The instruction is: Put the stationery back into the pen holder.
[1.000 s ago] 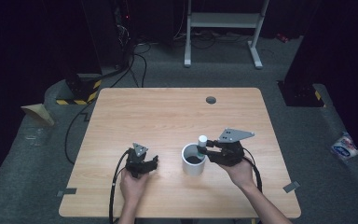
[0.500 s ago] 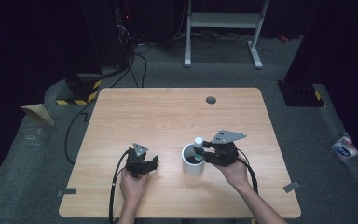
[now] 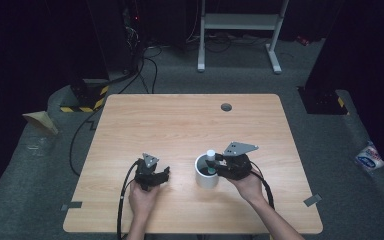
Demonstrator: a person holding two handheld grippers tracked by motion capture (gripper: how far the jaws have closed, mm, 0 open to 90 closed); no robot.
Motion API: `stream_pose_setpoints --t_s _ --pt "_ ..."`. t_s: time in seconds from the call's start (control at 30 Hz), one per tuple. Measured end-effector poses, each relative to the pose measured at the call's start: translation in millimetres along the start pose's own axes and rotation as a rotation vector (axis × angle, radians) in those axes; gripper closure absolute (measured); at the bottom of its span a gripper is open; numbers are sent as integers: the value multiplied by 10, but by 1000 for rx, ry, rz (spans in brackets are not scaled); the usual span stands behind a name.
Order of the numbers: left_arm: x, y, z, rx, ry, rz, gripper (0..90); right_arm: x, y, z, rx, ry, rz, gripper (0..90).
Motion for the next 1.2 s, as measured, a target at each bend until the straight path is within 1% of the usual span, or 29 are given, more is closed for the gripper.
stream_pose_setpoints --t_s 0.37,0.6,0.63,0.67,0.83,1.03,1.1,1.17,1.2 --pt "0 -1 0 0 0 0 318 -43 83 -3 0 12 18 638" --pt "-1 1 0 0 -1 -2 318 -57 135 11 -6 1 27 636" --pt "0 0 0 0 -2 -1 318 -61 141 19 -6 4 34 634" --pt "0 0 1 -1 -1 0 318 -65 148 25 -10 -2 37 631" --pt "-1 1 1 0 -1 -2 318 -75 146 28 -12 -1 34 628" --pt "-1 0 1 -1 -1 -2 318 -93 164 36 -13 -5 46 623" --pt "-1 1 1 -1 -1 -2 318 -94 162 36 -14 -6 43 616" --pt "-1 0 2 -1 -1 -2 317 -90 144 38 -17 -2 28 572" --pt "-1 -2 6 -3 2 0 317 -89 136 40 -30 -6 29 544"
Point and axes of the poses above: each handheld gripper's, and its own axes: y roughly forward along the jaws, x roughly out of its top, z roughly to its left, the point moved 1 cm from there along y, roughly forward along the jaws, and after that the axes turned 8 degrees about y, right-handed, at the moved point
